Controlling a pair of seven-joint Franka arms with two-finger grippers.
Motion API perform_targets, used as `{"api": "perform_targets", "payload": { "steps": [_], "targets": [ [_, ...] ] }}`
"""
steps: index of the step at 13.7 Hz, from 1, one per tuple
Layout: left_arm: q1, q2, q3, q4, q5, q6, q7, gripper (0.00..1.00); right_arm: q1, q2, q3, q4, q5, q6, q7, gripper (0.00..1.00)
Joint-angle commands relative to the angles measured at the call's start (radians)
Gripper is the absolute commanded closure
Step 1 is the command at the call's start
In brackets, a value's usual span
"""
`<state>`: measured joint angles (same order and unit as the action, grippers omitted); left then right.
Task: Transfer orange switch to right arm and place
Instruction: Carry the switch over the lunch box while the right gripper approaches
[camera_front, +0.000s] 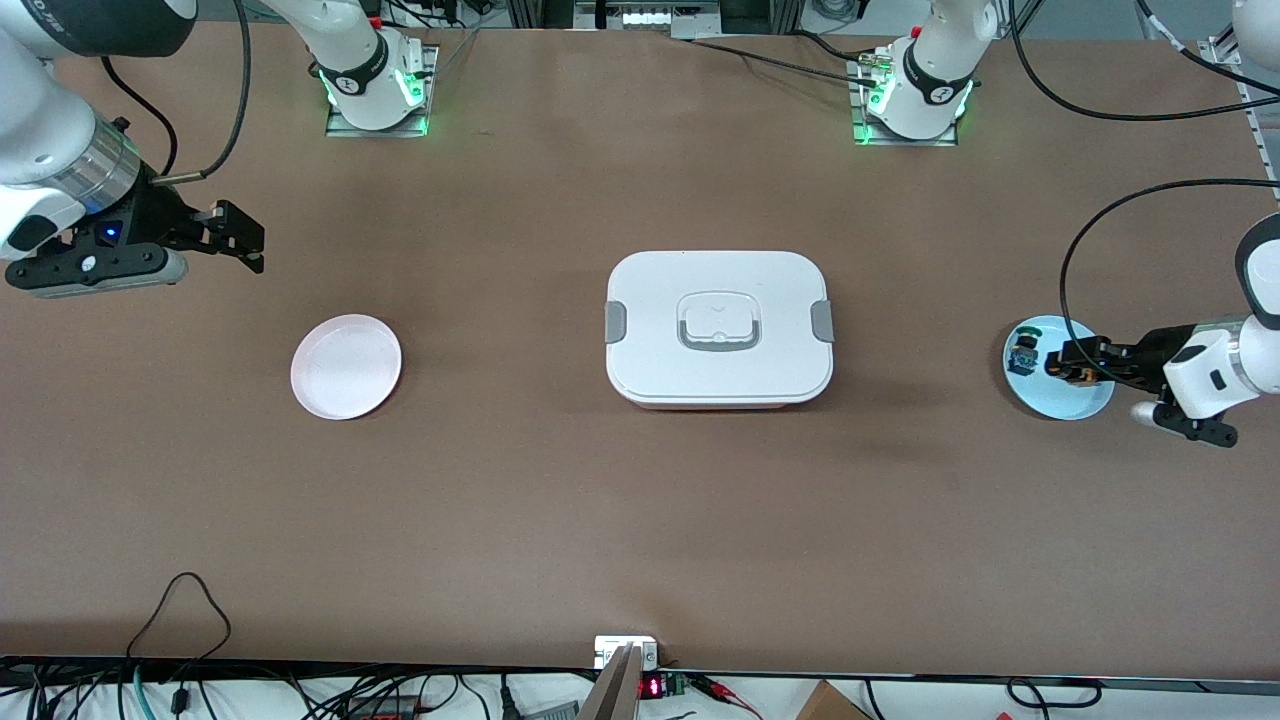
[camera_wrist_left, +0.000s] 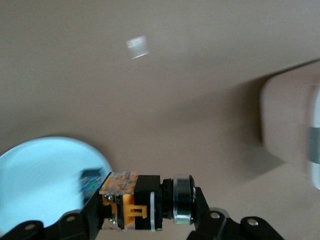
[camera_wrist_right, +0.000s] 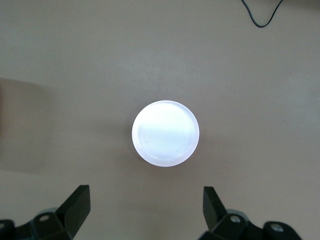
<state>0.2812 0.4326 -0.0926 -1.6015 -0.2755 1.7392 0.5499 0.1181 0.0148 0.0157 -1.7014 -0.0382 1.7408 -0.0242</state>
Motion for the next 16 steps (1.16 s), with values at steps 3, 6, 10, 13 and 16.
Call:
{"api": "perform_targets", "payload": {
  "steps": [3,6,10,13,16],
  "targets": [
    [0.009,0.017,-0.073,0.026,-0.197,-0.081,0.288,0.90,-0.035,0.033,-0.003,0.014,0.008,0.034,0.000,0.00],
    [-0.003,0.018,-0.096,0.045,-0.306,-0.104,0.456,0.98,-0.034,-0.004,-0.003,0.013,0.003,0.026,-0.002,0.00],
    [-0.008,0.092,-0.168,0.038,-0.624,-0.105,0.854,0.98,-0.026,-0.016,0.004,0.014,0.014,0.008,-0.080,0.00],
    [-0.051,0.132,-0.168,0.029,-0.789,-0.107,1.160,0.98,-0.034,-0.016,-0.006,0.028,0.284,-0.114,-0.117,0.00],
    [-0.102,0.132,-0.168,0.029,-0.907,-0.106,1.326,0.98,-0.051,0.014,-0.019,0.019,0.521,-0.139,-0.120,0.00]
  ]
}}
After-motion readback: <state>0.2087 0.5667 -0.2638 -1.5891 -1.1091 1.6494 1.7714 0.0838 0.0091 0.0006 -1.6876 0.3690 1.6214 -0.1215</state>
